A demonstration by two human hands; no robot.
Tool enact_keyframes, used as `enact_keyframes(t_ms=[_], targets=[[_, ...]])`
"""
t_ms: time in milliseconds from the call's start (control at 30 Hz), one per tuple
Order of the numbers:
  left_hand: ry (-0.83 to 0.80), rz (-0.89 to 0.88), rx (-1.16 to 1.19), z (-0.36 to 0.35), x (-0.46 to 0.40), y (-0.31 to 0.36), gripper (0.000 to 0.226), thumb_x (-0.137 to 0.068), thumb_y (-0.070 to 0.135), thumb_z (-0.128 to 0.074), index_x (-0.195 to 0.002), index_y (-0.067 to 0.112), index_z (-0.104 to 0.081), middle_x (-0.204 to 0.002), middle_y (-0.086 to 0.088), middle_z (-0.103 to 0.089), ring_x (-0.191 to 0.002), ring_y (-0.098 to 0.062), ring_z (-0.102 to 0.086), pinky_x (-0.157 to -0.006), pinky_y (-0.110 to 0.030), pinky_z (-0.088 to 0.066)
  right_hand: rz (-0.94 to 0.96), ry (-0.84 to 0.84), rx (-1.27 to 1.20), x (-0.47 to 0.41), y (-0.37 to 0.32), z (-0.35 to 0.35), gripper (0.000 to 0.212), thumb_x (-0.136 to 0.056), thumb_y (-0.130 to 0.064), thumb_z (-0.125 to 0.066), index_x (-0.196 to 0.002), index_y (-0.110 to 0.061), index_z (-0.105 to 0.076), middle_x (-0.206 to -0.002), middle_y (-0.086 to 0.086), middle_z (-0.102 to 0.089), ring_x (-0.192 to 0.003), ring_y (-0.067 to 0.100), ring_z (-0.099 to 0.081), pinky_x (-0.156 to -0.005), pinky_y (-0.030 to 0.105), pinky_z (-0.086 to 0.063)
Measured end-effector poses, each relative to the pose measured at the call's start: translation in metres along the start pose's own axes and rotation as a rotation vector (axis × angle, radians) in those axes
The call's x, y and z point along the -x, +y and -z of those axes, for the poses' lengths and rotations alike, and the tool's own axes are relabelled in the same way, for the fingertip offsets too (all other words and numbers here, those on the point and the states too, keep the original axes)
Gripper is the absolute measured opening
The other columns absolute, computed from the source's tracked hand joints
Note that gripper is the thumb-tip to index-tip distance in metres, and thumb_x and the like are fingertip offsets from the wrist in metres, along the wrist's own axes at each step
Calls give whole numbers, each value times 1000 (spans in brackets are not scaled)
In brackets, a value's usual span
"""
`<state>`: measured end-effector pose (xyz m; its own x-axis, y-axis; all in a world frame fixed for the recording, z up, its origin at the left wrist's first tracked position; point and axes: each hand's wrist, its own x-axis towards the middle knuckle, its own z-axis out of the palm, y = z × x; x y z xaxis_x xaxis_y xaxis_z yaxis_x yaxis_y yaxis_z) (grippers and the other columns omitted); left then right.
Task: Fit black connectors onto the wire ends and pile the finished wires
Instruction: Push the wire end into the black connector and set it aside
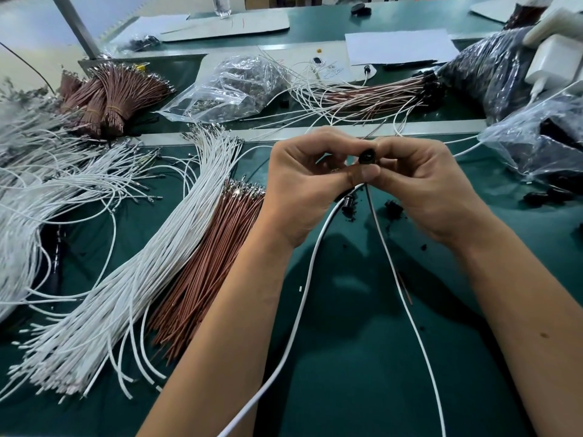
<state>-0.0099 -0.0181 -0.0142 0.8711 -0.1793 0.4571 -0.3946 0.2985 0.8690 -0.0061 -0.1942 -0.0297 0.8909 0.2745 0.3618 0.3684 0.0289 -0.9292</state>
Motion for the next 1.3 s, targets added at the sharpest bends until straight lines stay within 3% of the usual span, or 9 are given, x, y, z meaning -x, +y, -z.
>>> enact_keyframes(t_ms=[100, 267, 533, 700, 800, 967, 1133, 1233, 1300], targets=[[6, 20, 13, 0, 0, 0, 30, -69, -16, -80, -96, -5, -73, -90, -37, -63, -84, -33, -55, -76, -37, -47, -7, -21, -10, 1, -2, 0, 34, -89, -22, -75, -104, 7, -67, -110, 35, -67, -102, 30, -67, -99, 44, -53], [1, 40, 65, 0, 1, 0, 26, -72, -12, -80, -91, 4, -74, -87, -11, -69, -84, -28, -54, -76, -33, -50, -13, -32, -150, 1, -6, -5, 17, -87, -29, -79, -98, -16, -77, -106, 11, -75, -102, 27, -69, -98, 37, -55], [13, 66, 70, 0, 0, 0, 32, -71, -15, -79, -100, -6, -72, -87, -18, -65, -83, -30, -50, -76, -47, -41, -62, -36, -103, 0, -4, -1, 33, -87, -35, -80, -99, -5, -73, -105, 18, -71, -102, 28, -67, -99, 39, -53], [18, 66, 71, -3, 1, 2, 34, -70, -16, -79, -102, -6, -71, -88, -18, -65, -82, -31, -52, -76, -47, -43, -78, -69, -58, 1, -2, 3, 30, -90, -31, -76, -100, -4, -72, -101, 9, -73, -99, 22, -67, -94, 31, -54], [16, 62, 63, -3, 1, 2, 34, -69, -17, -79, -102, -8, -71, -88, -26, -64, -82, -36, -50, -75, -50, -40, -61, -63, -37, 1, -1, 4, 43, -89, -27, -73, -106, 13, -65, -104, 19, -70, -101, 24, -65, -98, 37, -54], [-2, 58, 37, -4, 0, 4, 40, -67, -19, -79, -102, -3, -71, -88, -24, -63, -79, -34, -50, -72, -46, -40, -25, -49, 9, 0, -5, 1, 60, -89, -25, -72, -114, 26, -53, -115, 50, -52, -106, 32, -55, -104, 66, -41], [-10, 53, 52, -5, 0, 5, 41, -68, -21, -77, -106, -7, -69, -88, -21, -61, -81, -36, -49, -74, -50, -40, -22, -34, 22, 1, -2, 2, 51, -88, -24, -73, -111, 19, -59, -105, 42, -58, -100, 29, -57, -97, 47, -47], [-5, 59, 82, -5, 1, 6, 42, -69, -23, -75, -108, -9, -67, -90, -23, -61, -83, -39, -50, -78, -54, -40, 3, -5, -49, 1, 0, 1, 21, -85, -21, -78, -98, -7, -70, -96, 19, -66, -94, 22, -62, -90, 31, -53], [-13, 60, 82, -6, 1, 6, 42, -69, -23, -75, -108, -8, -67, -91, -22, -62, -84, -39, -51, -79, -53, -41, 31, 3, -124, 1, -1, 0, 18, -80, -26, -84, -93, -18, -74, -99, 15, -68, -96, 25, -64, -91, 31, -54]])
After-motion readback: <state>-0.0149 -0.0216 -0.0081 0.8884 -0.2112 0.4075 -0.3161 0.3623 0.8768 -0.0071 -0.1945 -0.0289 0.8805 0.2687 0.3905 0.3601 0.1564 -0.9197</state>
